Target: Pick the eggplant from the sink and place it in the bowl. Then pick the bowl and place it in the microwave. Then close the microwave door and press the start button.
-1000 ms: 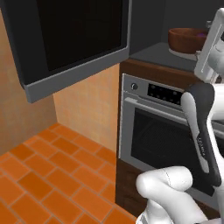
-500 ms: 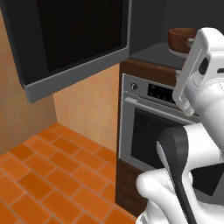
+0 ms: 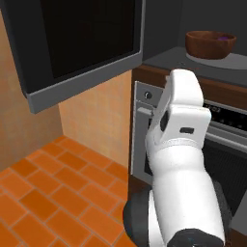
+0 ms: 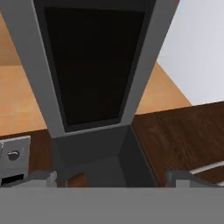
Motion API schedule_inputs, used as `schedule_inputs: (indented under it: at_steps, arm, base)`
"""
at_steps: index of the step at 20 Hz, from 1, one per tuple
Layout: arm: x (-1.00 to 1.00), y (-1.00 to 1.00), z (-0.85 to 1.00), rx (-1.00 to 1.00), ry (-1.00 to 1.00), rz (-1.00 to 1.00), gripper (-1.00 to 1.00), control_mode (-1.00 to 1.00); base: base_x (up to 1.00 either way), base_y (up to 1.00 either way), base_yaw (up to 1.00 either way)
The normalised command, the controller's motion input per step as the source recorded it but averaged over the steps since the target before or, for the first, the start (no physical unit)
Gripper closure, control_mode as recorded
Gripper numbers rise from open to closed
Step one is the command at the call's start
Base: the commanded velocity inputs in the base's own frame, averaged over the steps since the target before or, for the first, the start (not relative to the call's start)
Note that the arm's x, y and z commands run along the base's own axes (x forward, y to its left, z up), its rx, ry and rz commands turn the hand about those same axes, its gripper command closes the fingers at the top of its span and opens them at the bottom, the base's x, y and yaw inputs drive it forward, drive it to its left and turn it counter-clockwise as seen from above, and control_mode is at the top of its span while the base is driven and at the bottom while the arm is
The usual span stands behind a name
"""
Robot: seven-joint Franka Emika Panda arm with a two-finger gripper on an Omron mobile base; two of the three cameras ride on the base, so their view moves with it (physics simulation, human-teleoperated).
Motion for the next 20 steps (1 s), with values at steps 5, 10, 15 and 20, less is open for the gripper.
schedule_inputs:
  at_steps: [5, 10, 15, 20]
  arm:
    - [0.0, 1.0, -0.6, 0.15, 0.0, -0.19, -1.0, -1.0]
    - [0.26, 0.91, -0.34, -0.01, 0.0, -0.17, -1.0, -1.0]
    - [0.6, 1.0, -0.45, -0.21, 0.0, -0.22, -1.0, -1.0]
    - [0.72, 0.98, -0.43, -0.08, 0.0, -0.16, -1.0, -1.0]
  base:
    - [0.0, 0.0, 0.0]
    - [0.0, 0.0, 0.0]
    - [0.0, 0.0, 0.0]
    - [0.0, 0.0, 0.0]
